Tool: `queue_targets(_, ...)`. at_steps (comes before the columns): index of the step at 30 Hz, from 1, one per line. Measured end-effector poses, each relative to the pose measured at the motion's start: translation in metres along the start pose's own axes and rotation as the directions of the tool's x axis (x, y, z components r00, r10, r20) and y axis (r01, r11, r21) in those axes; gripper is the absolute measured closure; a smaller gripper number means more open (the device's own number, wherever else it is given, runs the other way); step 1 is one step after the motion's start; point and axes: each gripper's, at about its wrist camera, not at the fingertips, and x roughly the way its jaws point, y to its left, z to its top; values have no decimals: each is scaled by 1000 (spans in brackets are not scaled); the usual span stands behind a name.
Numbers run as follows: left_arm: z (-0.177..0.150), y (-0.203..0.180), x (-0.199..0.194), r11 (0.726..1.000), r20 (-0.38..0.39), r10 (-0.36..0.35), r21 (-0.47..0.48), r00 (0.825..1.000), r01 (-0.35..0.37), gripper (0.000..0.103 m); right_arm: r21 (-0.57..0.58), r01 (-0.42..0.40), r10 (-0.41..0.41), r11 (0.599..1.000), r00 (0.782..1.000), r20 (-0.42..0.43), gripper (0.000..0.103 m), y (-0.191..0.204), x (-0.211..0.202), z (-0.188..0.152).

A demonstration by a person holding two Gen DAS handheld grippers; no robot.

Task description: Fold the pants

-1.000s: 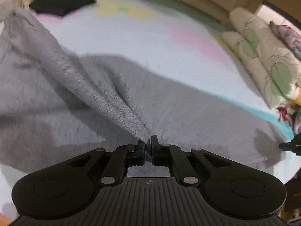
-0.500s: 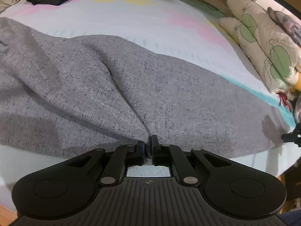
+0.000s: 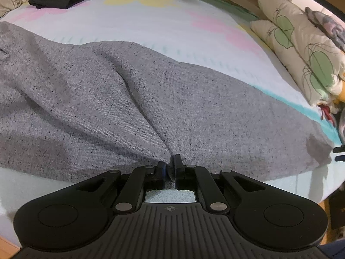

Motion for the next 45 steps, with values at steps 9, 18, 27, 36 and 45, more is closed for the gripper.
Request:
queue_targets(9, 0, 0, 0, 1000, 1, -1, -2, 1000, 1, 96, -73, -91, 92, 993, 996, 21, 63, 18, 7, 5)
queue_targets(18, 1, -1, -1, 1000, 1, -1, 1, 1000, 1, 96, -95, -53, 57, 994, 998, 36, 62, 21, 9, 8)
queue_targets(27, 1, 0, -1, 1000, 2, -4, -9, 1000, 4, 96, -134, -106, 106, 985, 994, -5, 48, 32, 13, 11)
queue_targets(36, 1, -1, 0, 1000, 6, 0, -3, 1000, 0, 96, -117, -50, 59, 992, 995, 78, 48, 36, -9, 7)
queue_targets(45, 3, 3, -20, 999, -21, -32, 13, 999, 32, 93, -197, 107, -120, 975, 991, -52, 54, 53, 28, -8)
